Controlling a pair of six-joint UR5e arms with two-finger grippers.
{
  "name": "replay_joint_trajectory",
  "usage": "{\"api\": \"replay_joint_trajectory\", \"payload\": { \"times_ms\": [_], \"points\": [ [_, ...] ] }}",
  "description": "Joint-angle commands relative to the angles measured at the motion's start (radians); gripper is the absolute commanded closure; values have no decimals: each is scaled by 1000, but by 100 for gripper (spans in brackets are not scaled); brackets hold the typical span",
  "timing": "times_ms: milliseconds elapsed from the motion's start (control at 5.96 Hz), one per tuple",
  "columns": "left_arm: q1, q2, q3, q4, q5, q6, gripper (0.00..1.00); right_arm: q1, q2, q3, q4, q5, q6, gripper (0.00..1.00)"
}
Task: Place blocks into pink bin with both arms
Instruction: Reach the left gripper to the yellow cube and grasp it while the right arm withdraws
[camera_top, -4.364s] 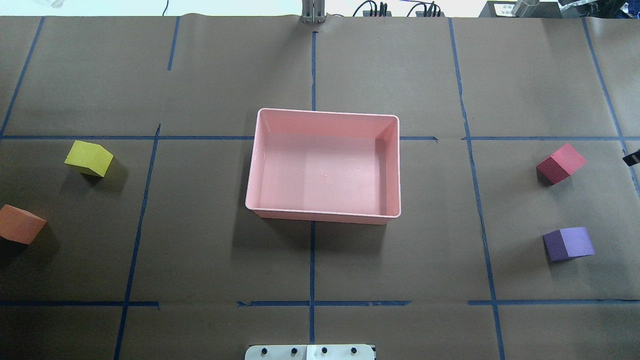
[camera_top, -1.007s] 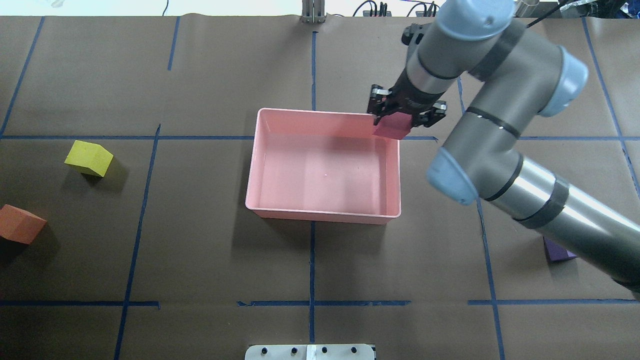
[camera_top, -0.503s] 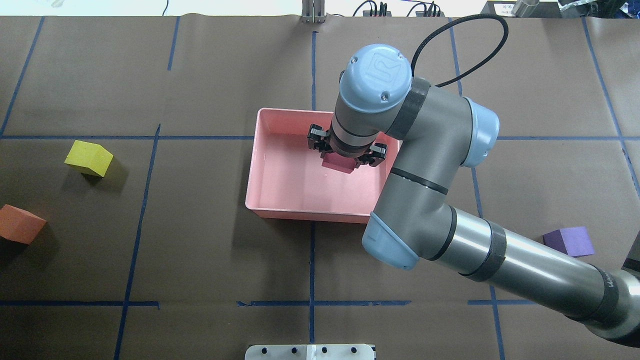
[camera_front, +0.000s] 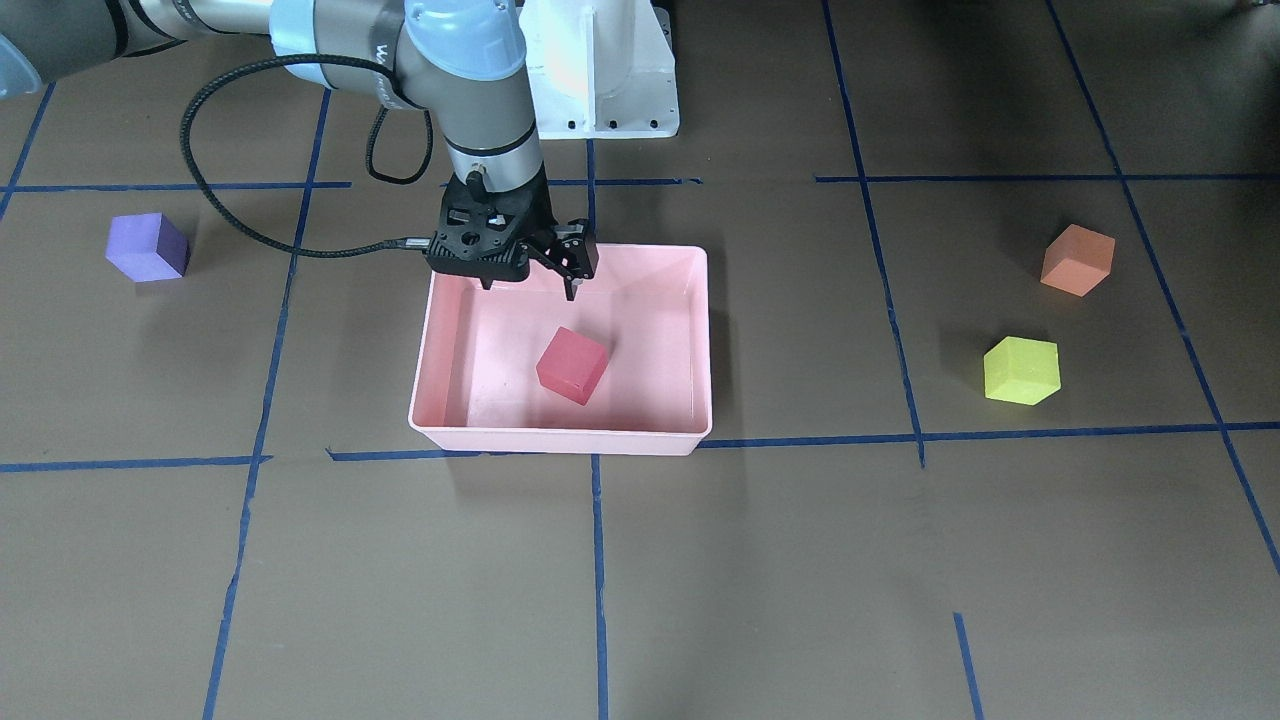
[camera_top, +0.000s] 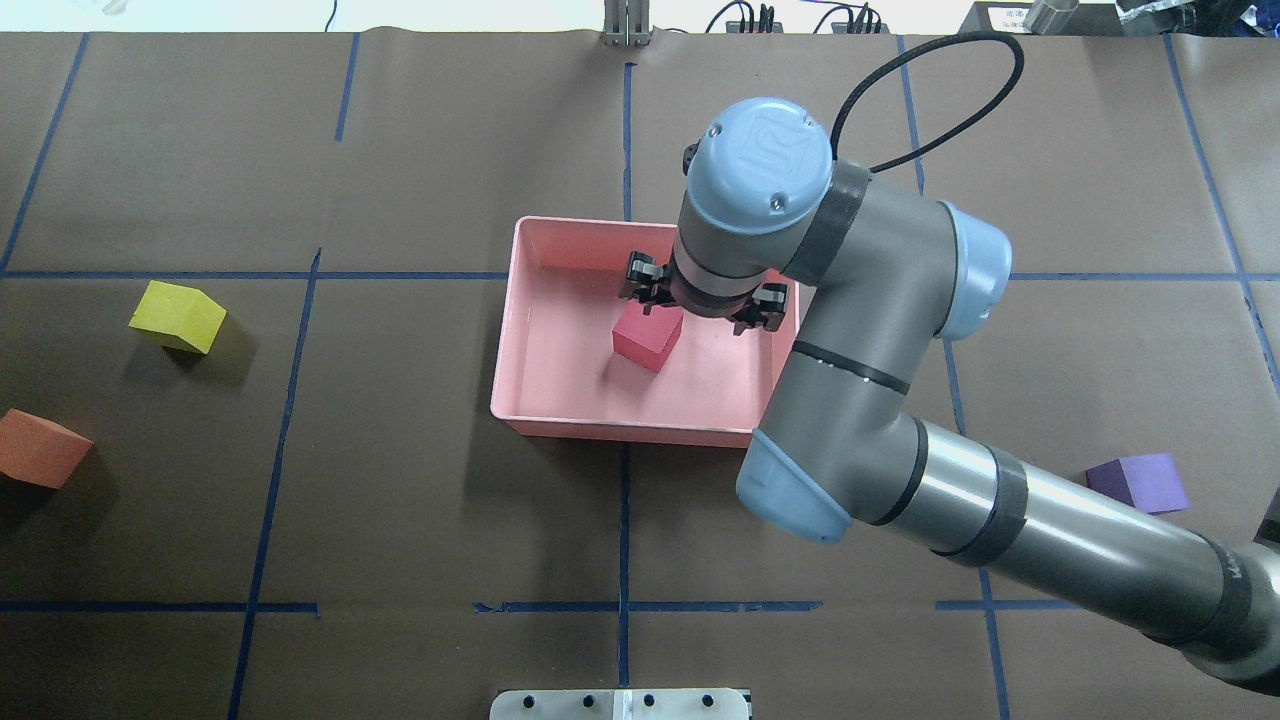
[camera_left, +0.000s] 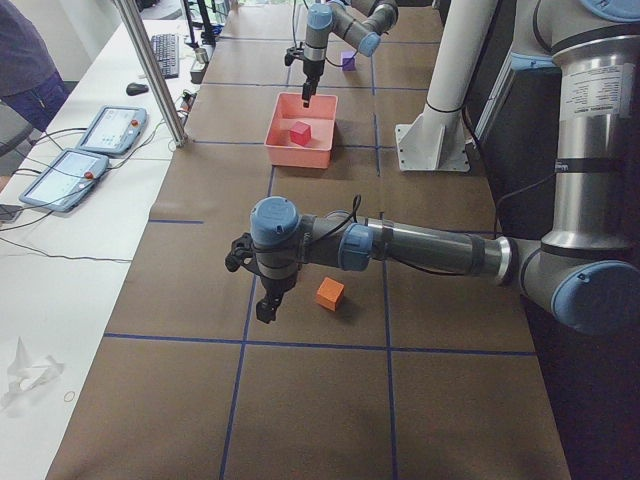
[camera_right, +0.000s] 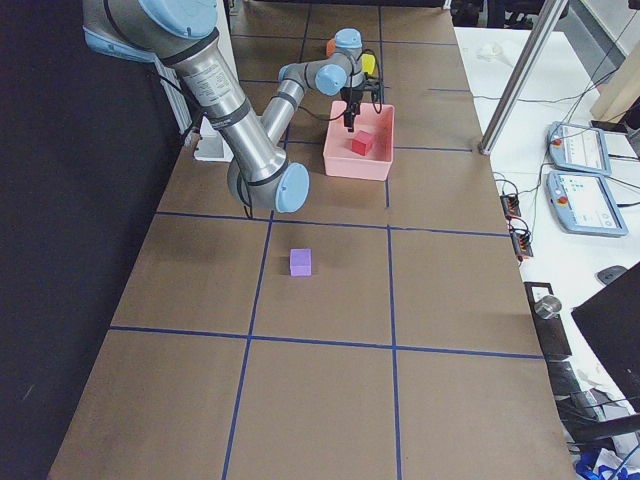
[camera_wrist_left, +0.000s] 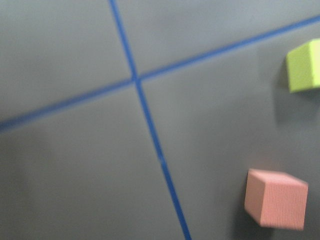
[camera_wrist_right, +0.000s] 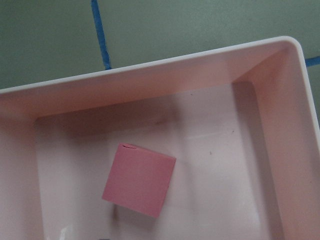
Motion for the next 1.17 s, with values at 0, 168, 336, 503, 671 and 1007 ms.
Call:
{"api": "replay_joint_trajectory", "payload": {
  "times_ms": [0,168,336,503,671,1007],
  "points": [
    [98,-75,34,-67,-1,-134,0,184,-72,26,-49,183,-283,0],
    [195,-75,39,-162,8,-218,0,291,-138,34,-50,257,-461,0],
    [269,-75,55,-236,9,-324,0,399,-211,34,-50,325,-660,0],
    [336,-80,57,-277,12,-448,0,503,-297,31,-56,359,-902,0],
    [401,-83,65,-363,91,-613,0,604,-377,25,-61,388,-1122,0],
    [499,-139,191,-519,167,-776,0,752,-451,16,-136,419,-1463,0]
  ]
}}
